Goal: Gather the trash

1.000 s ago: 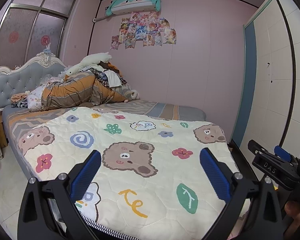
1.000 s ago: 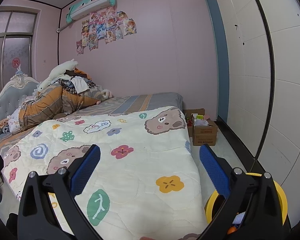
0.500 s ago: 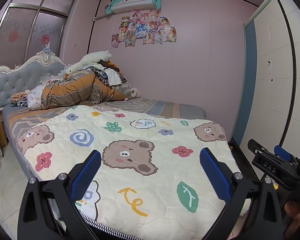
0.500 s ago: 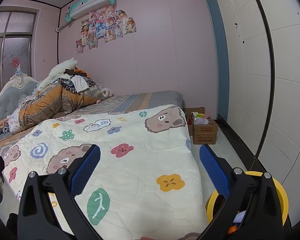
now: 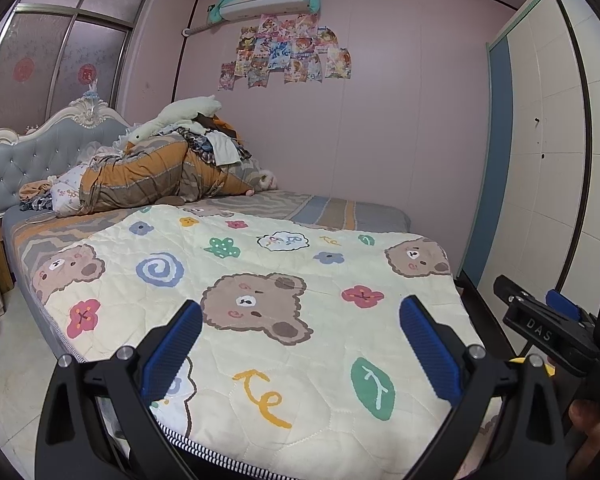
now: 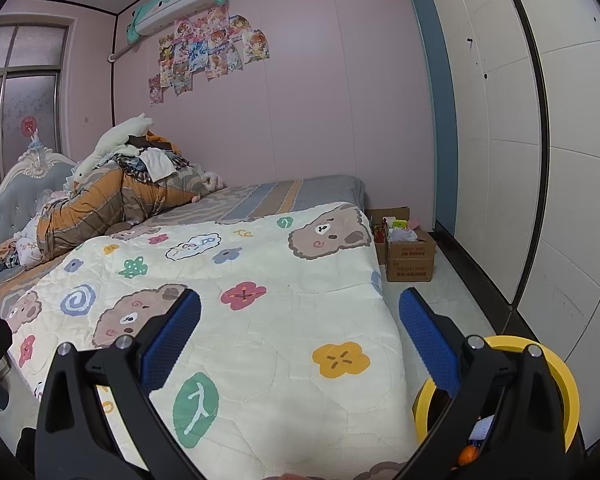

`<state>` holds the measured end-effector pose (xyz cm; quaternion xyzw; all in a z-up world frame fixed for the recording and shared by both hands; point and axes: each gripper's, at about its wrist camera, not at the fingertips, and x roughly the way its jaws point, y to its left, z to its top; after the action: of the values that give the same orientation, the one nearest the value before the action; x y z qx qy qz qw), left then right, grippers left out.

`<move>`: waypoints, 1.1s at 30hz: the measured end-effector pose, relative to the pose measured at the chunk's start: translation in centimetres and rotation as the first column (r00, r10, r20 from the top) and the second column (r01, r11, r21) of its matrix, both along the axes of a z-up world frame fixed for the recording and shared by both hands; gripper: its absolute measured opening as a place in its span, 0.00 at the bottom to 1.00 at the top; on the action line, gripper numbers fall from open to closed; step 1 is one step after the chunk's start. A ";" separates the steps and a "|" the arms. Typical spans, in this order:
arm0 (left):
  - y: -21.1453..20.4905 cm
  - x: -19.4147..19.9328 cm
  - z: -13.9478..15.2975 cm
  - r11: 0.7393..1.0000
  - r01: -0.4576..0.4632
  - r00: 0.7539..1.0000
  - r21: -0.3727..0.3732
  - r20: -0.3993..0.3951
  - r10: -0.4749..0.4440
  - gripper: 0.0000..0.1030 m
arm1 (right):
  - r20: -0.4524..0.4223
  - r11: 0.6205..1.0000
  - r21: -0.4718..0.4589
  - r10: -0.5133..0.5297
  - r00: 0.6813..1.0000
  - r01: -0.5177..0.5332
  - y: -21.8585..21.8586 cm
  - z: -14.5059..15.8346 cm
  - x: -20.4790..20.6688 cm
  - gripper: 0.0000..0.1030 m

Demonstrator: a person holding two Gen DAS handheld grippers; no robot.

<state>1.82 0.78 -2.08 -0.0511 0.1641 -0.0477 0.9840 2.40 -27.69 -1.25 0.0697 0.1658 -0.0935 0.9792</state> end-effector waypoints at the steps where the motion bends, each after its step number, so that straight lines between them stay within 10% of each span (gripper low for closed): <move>1: 0.0 0.0 0.0 1.000 0.001 1.000 0.001 -0.001 -0.001 0.92 | 0.000 1.000 0.001 -0.001 1.000 0.001 0.0 -0.1 0.0 0.92; 33: -0.1 0.6 -0.5 1.000 0.023 1.000 0.003 -0.019 -0.023 0.92 | -0.029 1.000 0.019 -0.006 1.000 0.006 0.3 -0.7 0.2 0.92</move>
<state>2.40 0.70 -2.57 -0.0483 0.1742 -0.0583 0.9818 2.56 -27.41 -1.99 0.0780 0.1808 -0.0959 0.9757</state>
